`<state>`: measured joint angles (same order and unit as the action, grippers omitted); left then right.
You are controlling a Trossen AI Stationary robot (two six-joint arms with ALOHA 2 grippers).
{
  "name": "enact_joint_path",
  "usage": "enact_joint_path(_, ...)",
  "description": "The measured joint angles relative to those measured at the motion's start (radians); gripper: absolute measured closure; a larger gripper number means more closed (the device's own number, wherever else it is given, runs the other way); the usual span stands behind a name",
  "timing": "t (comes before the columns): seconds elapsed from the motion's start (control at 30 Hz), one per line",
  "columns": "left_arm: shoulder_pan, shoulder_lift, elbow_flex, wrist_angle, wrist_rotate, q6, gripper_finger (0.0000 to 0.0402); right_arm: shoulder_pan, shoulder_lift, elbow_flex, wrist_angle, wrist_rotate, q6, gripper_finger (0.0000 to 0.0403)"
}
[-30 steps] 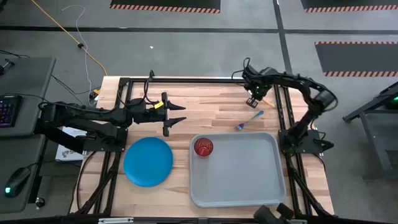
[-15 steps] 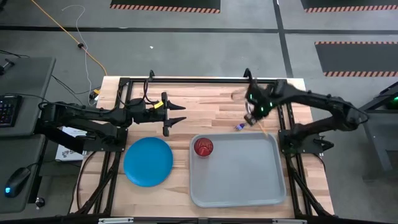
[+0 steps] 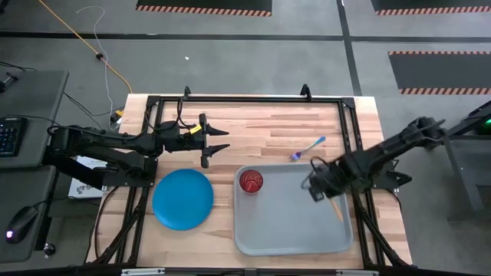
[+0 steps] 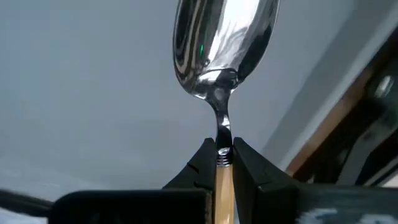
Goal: Pick and place plate/cup/fork/spoon on tray
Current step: Put the yellow spoon on the gray tray
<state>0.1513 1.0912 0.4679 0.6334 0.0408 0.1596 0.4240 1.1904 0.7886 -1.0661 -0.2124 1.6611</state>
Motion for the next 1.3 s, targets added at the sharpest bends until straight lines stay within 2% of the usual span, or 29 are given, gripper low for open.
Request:
enact_joint_path(0.23, 0.000, 0.000, 0.018, -0.012, 0.000, 0.003, 0.0218, 0.168, 0.001, -0.129, 0.158, 0.037, 0.342, 0.0395)
enact_joint_path(0.47, 0.000, 0.000, 0.018, -0.015, 0.000, 0.002, 0.0218, 0.259, 0.002, -0.192, 0.218, 0.055, 0.493, 0.0394)
enact_joint_path(0.93, 0.000, 0.000, 0.018, -0.014, 0.000, 0.002, 0.0218, 0.273, 0.053, -0.236, 0.270, 0.077, 0.520, 0.0390)
enact_joint_path(1.3, 0.000, 0.000, 0.018, -0.015, 0.000, 0.001, 0.0218, 0.272, 0.080, -0.236, 0.354, 0.076, 0.534, 0.0332)
